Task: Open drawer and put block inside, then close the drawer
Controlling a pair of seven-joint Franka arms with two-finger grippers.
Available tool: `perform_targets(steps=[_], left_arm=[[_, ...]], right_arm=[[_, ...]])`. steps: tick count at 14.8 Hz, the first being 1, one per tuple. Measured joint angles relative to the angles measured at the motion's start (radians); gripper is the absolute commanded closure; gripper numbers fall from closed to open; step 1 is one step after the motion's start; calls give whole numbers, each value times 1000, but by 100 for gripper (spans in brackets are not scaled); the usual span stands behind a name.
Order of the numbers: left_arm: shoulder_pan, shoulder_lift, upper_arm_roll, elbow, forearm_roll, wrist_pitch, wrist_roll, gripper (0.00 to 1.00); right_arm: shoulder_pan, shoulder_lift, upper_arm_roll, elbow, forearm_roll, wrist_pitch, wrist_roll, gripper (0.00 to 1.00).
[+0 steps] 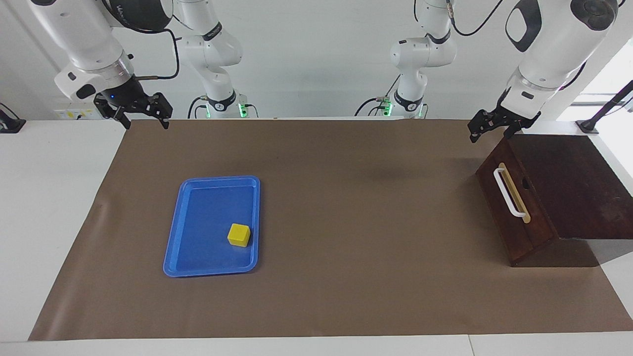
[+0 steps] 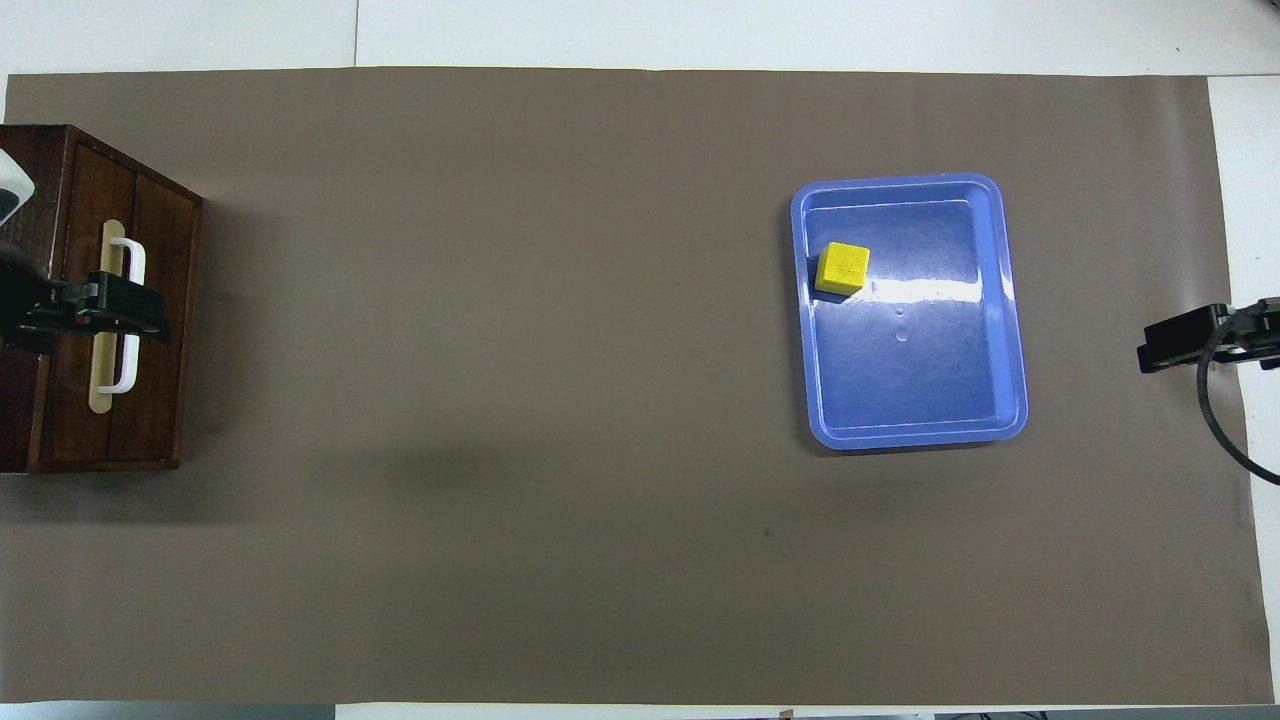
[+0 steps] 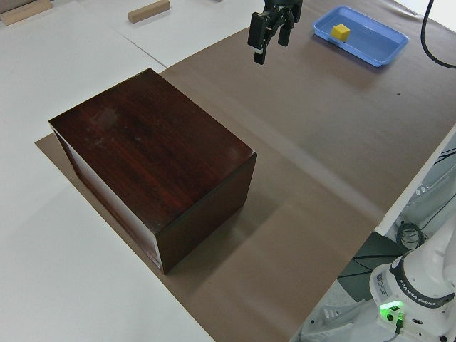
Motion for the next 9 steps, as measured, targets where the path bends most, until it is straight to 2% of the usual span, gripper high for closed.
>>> perform_targets(steps=[5, 7, 9], left_arm=[[-1, 0, -8, 3, 0, 12, 1, 0], [-2, 0, -11, -2, 4, 68, 2, 0], [-4, 1, -13, -37, 59, 144, 4, 0]], right_arm=[[0, 0, 0, 0, 0, 0, 0, 0], [0, 0, 0, 0, 0, 0, -5, 0], [0, -1, 0, -6, 0, 0, -54, 0]])
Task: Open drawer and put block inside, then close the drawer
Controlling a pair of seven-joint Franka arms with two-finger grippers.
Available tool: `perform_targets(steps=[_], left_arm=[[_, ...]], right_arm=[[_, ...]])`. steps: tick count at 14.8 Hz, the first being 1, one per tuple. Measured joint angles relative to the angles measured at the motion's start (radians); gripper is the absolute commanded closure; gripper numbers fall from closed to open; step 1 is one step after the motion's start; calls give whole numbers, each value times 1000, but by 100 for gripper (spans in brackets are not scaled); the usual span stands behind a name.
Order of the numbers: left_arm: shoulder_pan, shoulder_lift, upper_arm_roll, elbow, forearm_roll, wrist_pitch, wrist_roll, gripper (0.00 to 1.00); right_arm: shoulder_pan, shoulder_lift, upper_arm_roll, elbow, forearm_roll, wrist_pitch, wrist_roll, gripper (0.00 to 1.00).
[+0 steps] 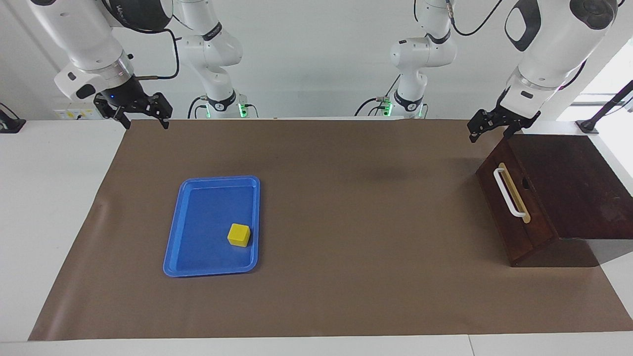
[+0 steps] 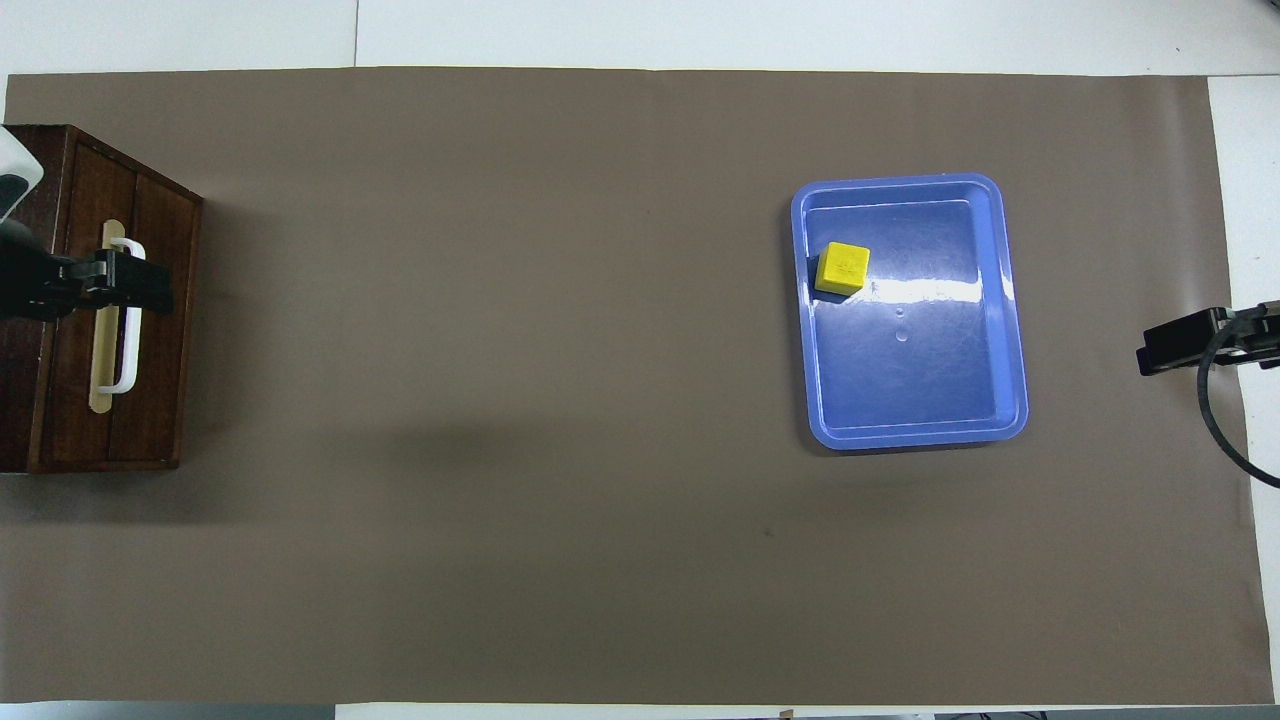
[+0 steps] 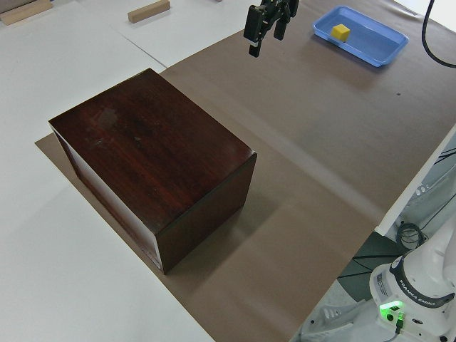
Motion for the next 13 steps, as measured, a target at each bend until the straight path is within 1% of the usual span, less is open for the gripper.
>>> perform_targets(steps=[3, 5, 8, 11, 13], left_arm=[[-14, 9, -4, -96, 111, 156, 1, 0], [-16, 29, -7, -144, 199, 239, 1, 0], [-16, 102, -6, -188, 331, 354, 1, 0], [-9, 172, 1, -205, 383, 450, 1, 0], [9, 184, 7, -241, 409, 503, 1, 0]], right_arm=[[0, -20, 0, -53, 0, 12, -101, 0], [0, -49, 1, -123, 12, 61, -167, 0], [1, -93, 4, -255, 64, 189, -342, 0], [1, -116, 4, -384, 138, 349, -565, 0], [-1, -115, 3, -453, 234, 446, -763, 0]])
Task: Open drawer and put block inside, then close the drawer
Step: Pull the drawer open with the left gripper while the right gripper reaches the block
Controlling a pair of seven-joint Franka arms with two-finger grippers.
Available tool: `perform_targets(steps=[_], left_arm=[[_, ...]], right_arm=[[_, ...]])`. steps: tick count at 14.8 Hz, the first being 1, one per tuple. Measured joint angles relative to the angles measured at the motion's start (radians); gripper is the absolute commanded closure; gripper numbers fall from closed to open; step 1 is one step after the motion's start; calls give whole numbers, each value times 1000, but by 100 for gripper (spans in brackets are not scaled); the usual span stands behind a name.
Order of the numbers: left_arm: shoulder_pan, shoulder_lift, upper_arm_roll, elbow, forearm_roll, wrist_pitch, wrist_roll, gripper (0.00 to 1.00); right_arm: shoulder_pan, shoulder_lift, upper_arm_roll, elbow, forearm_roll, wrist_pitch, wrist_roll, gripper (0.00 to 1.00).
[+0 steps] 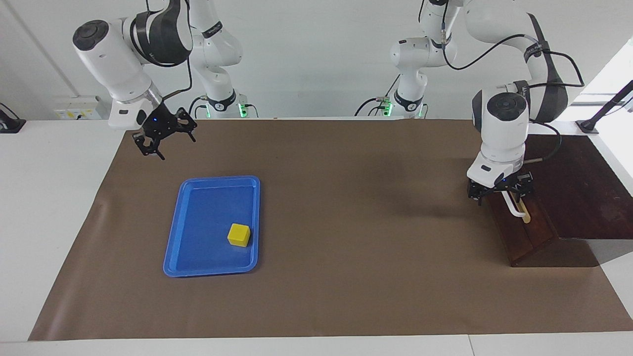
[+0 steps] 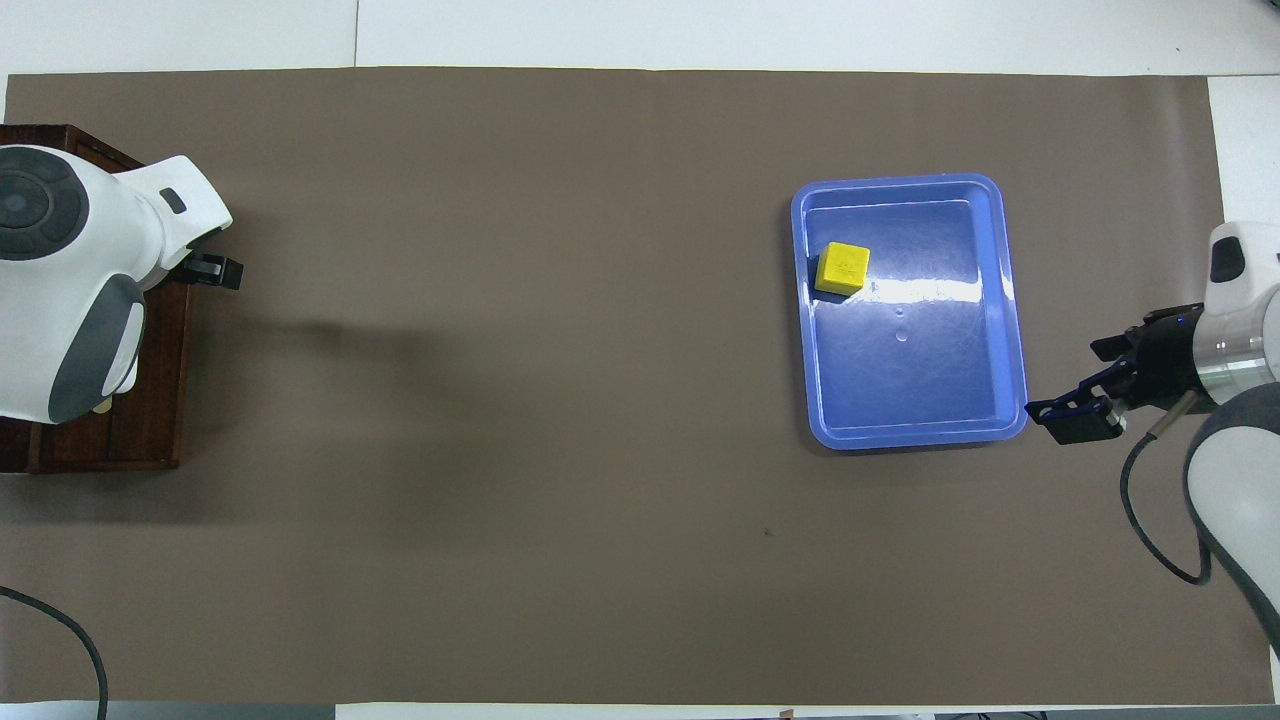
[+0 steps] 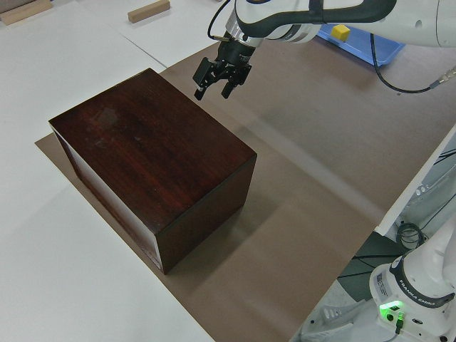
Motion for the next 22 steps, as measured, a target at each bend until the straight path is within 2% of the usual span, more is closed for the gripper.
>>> perform_targets(steps=[2, 5, 8, 11, 14, 18, 22], left_arm=[[11, 0, 1, -28, 21, 19, 0, 0], [13, -1, 0, -45, 26, 30, 0, 0], [16, -2, 0, -74, 27, 73, -10, 0], [4, -3, -7, -79, 30, 82, -92, 0], [-62, -3, -11, -81, 17, 83, -220, 0], [-163, -3, -9, -72, -85, 73, -309, 0], [-244, -1, -11, -71, -130, 52, -410, 0]], right_arm=[[-14, 29, -3, -40, 123, 78, -239, 0], [-44, 121, -7, -53, 319, 147, -581, 0], [-50, 204, -7, -53, 463, 207, -829, 0], [-44, 249, -3, -46, 569, 220, -974, 0], [-44, 328, -3, 7, 674, 219, -1129, 0], [-42, 468, -1, 93, 803, 212, -1230, 0], [-28, 528, 9, 125, 903, 217, -1304, 0]])
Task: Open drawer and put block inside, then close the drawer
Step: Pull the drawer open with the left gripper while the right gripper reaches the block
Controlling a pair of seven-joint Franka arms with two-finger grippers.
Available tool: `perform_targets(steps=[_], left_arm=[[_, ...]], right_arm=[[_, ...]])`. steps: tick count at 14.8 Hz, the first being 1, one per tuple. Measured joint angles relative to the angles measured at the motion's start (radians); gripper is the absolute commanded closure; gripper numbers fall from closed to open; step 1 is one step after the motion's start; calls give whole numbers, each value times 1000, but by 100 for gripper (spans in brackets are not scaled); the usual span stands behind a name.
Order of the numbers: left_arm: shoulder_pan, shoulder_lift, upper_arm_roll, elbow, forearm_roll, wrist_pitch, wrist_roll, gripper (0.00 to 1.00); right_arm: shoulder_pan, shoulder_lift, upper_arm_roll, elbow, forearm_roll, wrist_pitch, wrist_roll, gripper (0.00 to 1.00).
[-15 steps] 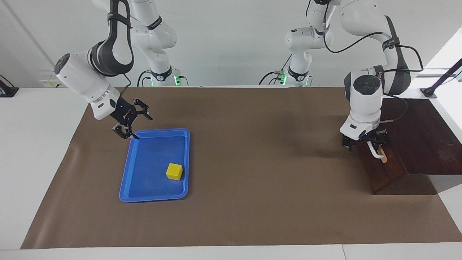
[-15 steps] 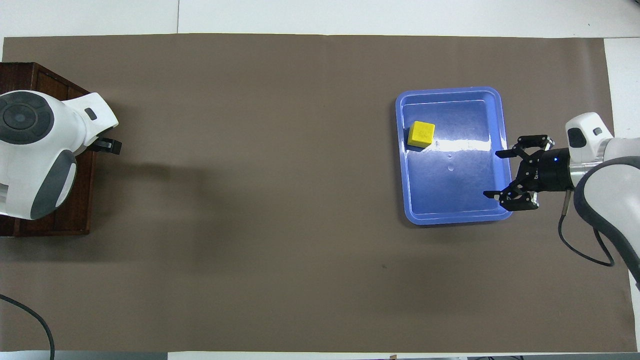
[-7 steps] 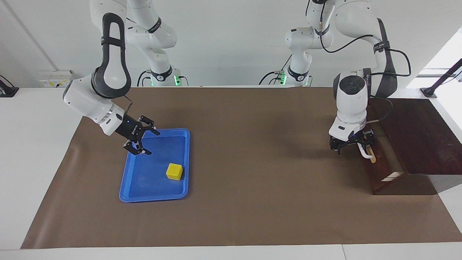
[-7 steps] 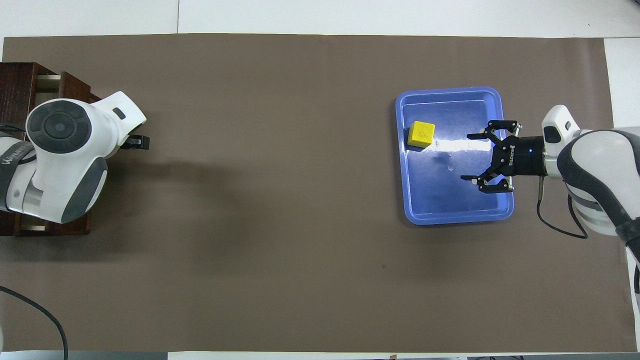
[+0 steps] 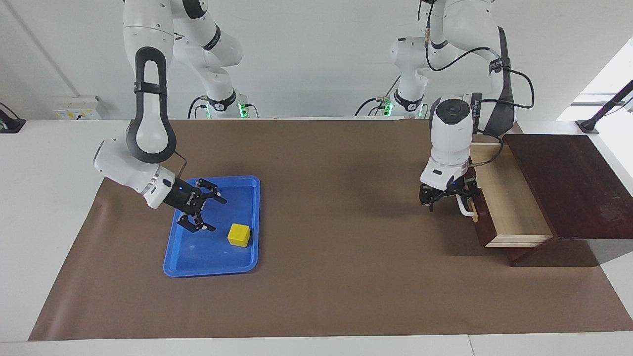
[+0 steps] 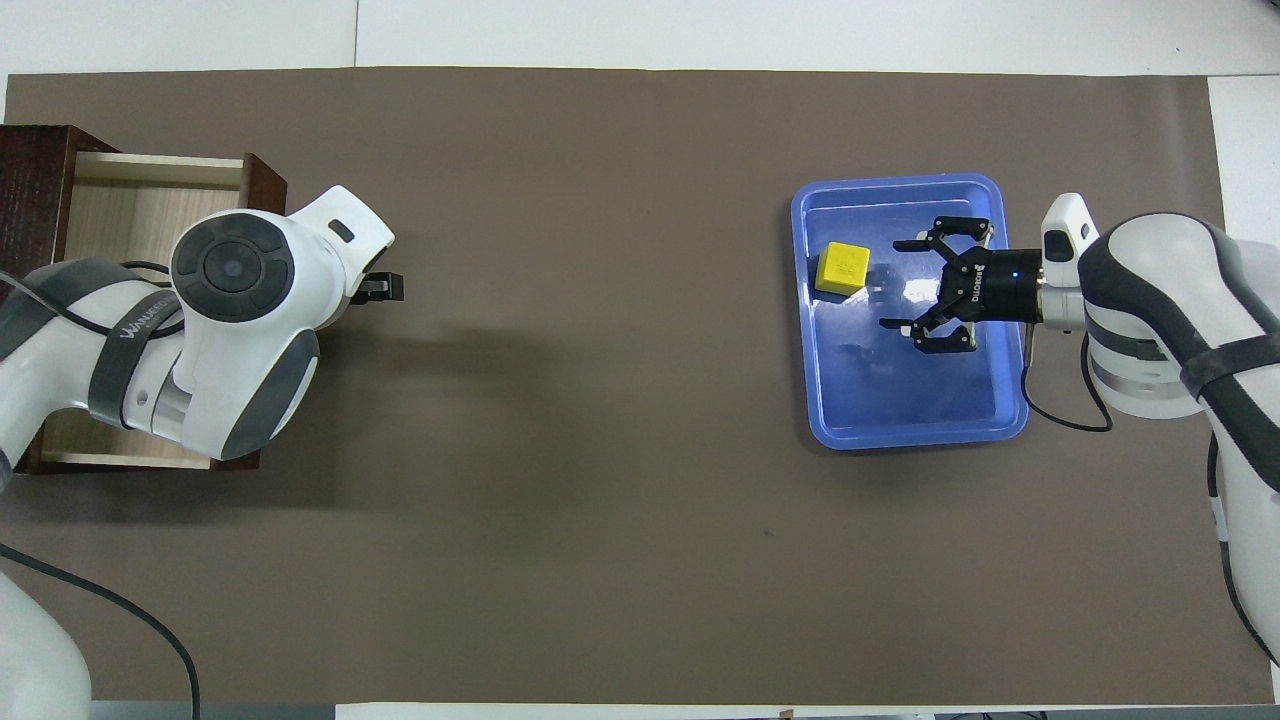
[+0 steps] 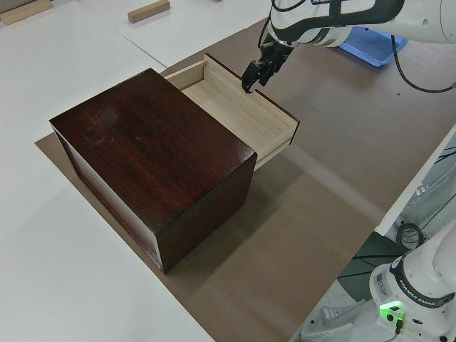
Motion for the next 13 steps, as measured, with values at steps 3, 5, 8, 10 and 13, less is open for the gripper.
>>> perform_targets(steps=[3, 5, 8, 10, 13], left_arm=[[-11, 0, 5, 6, -2, -28, -8, 0], [-12, 0, 6, 8, -6, -30, -8, 0], [-12, 0, 5, 37, -17, -74, -8, 0], [-9, 0, 6, 101, -36, -149, -6, 0], [-4, 2, 6, 185, -79, -235, -3, 0]], right_arm=[[29, 8, 0, 5, 36, 50, -43, 0], [47, 8, 1, 7, 52, 80, -56, 0], [50, 28, -1, 24, 60, 83, -57, 0], [51, 46, -1, 33, 73, 83, -62, 0], [54, 57, -1, 38, 79, 83, -63, 0]])
